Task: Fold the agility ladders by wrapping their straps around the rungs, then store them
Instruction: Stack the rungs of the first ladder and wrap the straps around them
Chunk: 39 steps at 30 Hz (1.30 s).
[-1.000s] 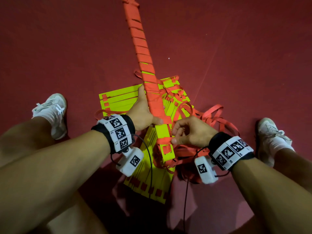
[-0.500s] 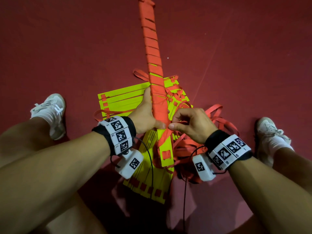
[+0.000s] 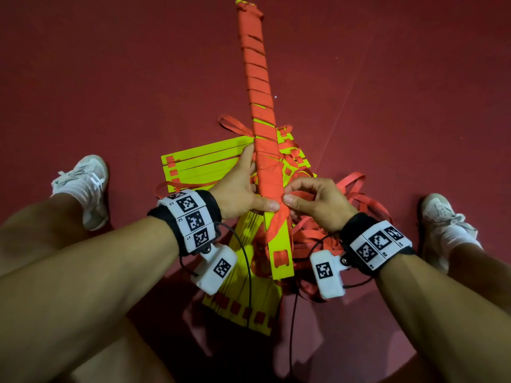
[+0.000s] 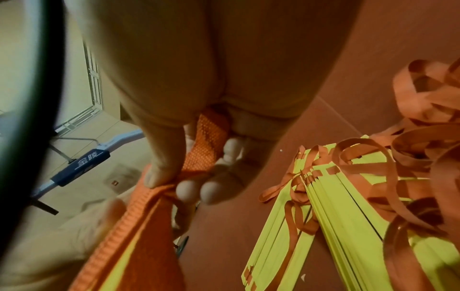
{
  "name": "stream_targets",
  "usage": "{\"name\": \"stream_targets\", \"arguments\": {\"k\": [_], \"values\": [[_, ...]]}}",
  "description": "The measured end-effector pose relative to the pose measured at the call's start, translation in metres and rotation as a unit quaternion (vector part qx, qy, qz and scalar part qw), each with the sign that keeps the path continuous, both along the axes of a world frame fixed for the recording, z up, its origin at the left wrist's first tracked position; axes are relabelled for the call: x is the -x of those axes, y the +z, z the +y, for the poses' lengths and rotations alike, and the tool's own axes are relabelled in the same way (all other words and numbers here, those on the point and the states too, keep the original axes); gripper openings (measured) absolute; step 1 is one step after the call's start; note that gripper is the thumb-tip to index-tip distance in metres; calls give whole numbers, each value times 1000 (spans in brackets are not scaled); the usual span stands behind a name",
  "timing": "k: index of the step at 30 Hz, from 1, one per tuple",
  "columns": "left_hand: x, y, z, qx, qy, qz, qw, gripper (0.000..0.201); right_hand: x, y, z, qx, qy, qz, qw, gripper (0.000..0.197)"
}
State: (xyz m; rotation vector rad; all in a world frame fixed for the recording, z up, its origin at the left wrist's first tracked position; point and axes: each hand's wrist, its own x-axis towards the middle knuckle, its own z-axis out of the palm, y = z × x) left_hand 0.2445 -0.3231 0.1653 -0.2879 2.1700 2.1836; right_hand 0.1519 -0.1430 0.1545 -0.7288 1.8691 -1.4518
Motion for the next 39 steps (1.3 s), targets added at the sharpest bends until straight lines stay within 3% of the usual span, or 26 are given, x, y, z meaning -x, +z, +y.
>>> {"name": "stream_targets", "arguments": {"k": [5, 11, 19, 26, 32, 39], "values": [[1, -4, -4, -16, -8, -4, 1000, 98, -2, 2, -1, 3, 34, -15, 999, 7], [3, -4, -9, 38, -79, -30, 996, 96, -4, 6, 0, 4, 70, 72, 995, 14], [1, 3, -4, -16, -110, -52, 992, 114, -8, 15, 0, -13, 87, 111, 990, 15], [-2, 4, 0, -18, -69, -48, 996, 121, -7, 20, 0, -4, 61, 84, 995, 7], [-3, 5, 4, 15, -43, -55, 997, 109, -10, 19, -2, -1, 55, 64, 996, 5], [2, -1, 6, 31, -19, -52, 998, 93, -12, 7, -7, 35, -4, -30, 999, 10]]}}
